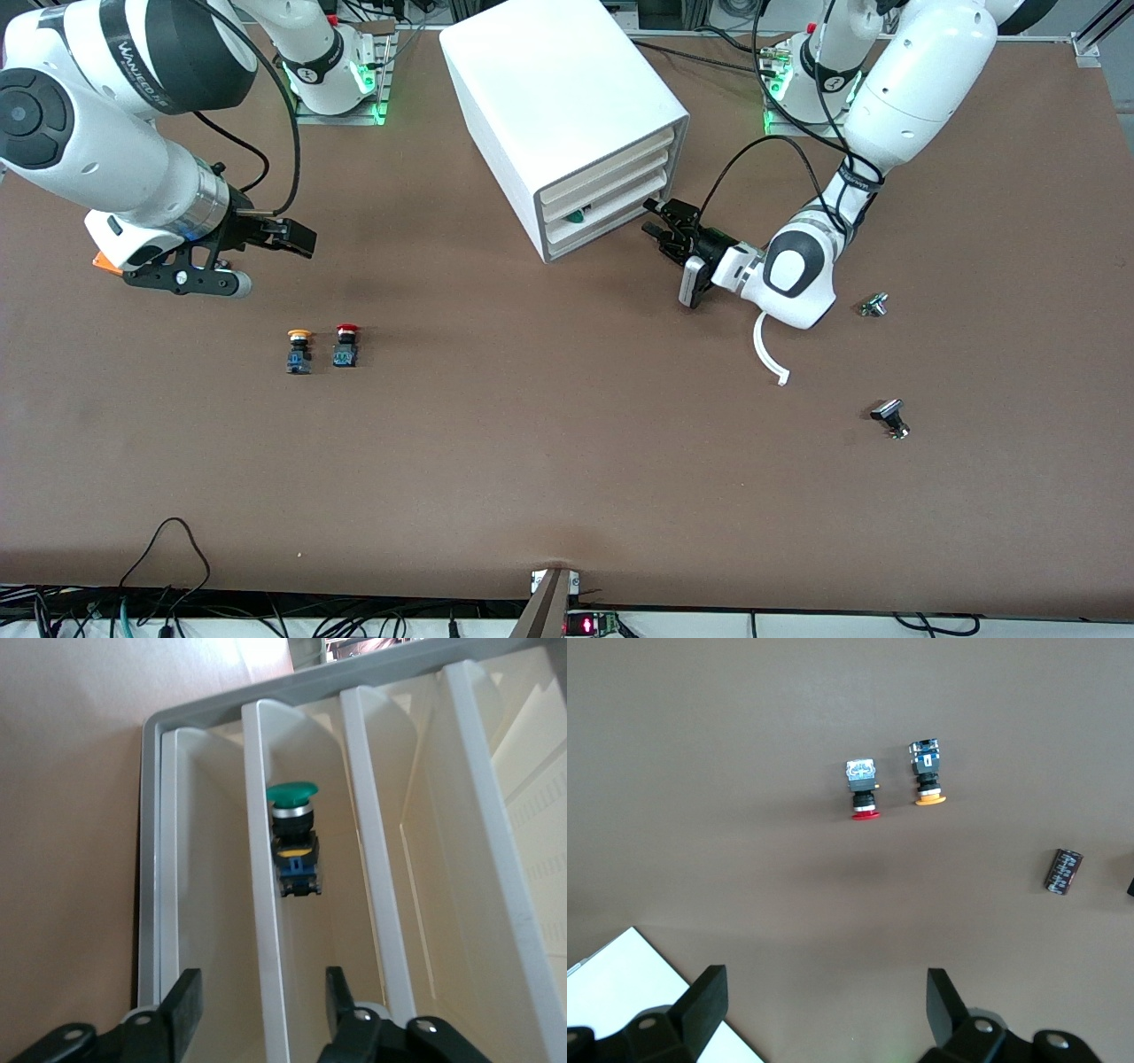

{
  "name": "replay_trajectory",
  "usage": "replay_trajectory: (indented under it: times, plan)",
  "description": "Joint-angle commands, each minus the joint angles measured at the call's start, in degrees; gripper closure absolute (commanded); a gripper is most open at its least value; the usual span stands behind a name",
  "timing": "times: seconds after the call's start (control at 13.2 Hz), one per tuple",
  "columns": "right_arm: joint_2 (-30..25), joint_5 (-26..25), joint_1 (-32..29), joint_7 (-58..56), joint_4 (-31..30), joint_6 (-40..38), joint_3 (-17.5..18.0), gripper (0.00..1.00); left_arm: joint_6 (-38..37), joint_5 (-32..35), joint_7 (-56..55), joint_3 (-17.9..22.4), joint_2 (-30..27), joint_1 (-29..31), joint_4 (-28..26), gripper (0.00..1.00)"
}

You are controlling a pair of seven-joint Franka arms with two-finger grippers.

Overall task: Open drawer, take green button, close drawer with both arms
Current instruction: 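Pull the drawer open with the left gripper while the right gripper approaches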

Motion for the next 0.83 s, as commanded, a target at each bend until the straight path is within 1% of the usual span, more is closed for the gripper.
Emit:
replay_trajectory:
  times: [0.0, 0.15, 0.23, 0.3, 0.46, 0.53, 0.61, 0.68, 0.76]
  plan:
    - [0.45, 0.75, 1.31, 1.30, 0.38, 0.70, -0.24, 0.01, 1.35, -4.64, 2.16, -0.10, -0.89, -2.13, -3.20, 0.48]
    - [0.54, 0.75, 1.75, 3.83, 0.38, 0.70, -0.24, 0.01, 3.10, -7.28, 2.16, -0.10, -0.80, -3.45, -4.17, 0.52]
    - [0.62, 0.75, 2.10, 4.46, 0.38, 0.70, -0.24, 0.01, 3.64, -7.72, 2.16, -0.10, -0.71, -4.07, -4.27, 0.58]
    - [1.06, 0.83, 2.54, 4.55, 0.55, 0.70, -0.24, 0.01, 3.73, -7.81, 2.16, -0.10, -0.63, -4.25, -4.53, 0.60]
    - [1.33, 0.75, 3.33, 5.16, 1.08, 0.70, -0.24, 0.01, 3.73, -7.81, 2.16, -0.10, -0.54, -4.25, -5.41, 0.62]
    - [1.76, 0.75, 3.60, 6.90, 1.17, 0.70, -0.24, 0.01, 3.73, -7.81, 2.16, -0.10, -0.54, -4.34, -5.50, 0.72]
    - [1.86, 0.66, 4.04, 7.53, 1.17, 0.70, -0.24, 0.01, 3.73, -7.81, 2.16, -0.10, -0.45, -4.42, -5.59, 0.88]
    - [2.29, 0.66, 4.39, 7.54, 1.95, 0.70, -0.24, 0.01, 3.73, -7.81, 2.16, -0.10, -0.45, -4.42, -5.59, 1.00]
    - [3.17, 0.75, 4.48, 7.89, 3.35, 0.61, -0.24, 0.01, 3.64, -7.81, 2.16, -0.10, -0.45, -4.42, -5.59, 1.00]
